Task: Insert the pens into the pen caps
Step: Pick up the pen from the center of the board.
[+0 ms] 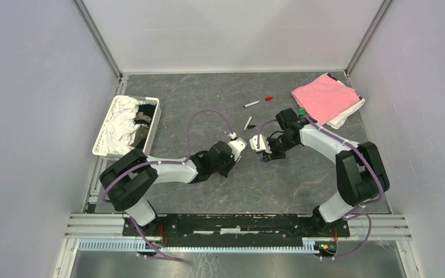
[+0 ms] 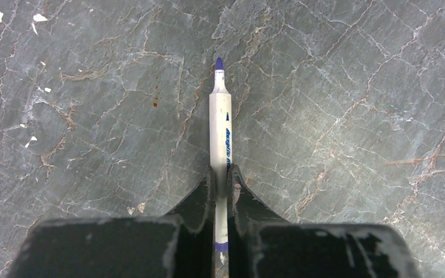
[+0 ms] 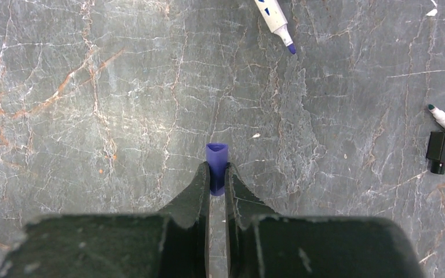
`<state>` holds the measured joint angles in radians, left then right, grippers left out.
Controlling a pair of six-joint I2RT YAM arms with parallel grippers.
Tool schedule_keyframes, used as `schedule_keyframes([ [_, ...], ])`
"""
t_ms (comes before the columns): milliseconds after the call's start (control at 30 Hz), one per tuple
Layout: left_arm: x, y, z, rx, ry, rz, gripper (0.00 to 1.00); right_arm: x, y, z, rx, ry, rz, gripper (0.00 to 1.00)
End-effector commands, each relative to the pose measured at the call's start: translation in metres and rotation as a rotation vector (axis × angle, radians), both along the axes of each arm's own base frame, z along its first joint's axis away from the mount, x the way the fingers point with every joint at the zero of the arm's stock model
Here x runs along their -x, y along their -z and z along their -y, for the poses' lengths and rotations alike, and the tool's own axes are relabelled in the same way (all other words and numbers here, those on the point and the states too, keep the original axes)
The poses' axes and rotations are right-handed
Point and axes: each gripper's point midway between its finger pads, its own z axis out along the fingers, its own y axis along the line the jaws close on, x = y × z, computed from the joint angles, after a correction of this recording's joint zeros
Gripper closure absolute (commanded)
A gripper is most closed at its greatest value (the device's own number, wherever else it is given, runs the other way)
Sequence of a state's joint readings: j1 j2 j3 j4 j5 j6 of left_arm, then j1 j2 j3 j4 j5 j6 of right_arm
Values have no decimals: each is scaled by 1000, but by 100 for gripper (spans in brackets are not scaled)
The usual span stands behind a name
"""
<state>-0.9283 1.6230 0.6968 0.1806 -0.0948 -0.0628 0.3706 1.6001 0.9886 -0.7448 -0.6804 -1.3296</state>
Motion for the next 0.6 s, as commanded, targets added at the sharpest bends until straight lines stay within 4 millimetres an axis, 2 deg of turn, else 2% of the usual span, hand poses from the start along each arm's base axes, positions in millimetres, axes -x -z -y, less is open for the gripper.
schedule_keyframes([
  [0,27,27,-15,-87,71,-109,98,-3,-12,-2,-49,-27,100,100],
  [200,49,-1,6,84,146,-165,98,-6,-18,-5,-96,-94,264,100],
  [567,58,-19,21,197,162,-215,98,-6,4,-12,-50,-187,444,100],
])
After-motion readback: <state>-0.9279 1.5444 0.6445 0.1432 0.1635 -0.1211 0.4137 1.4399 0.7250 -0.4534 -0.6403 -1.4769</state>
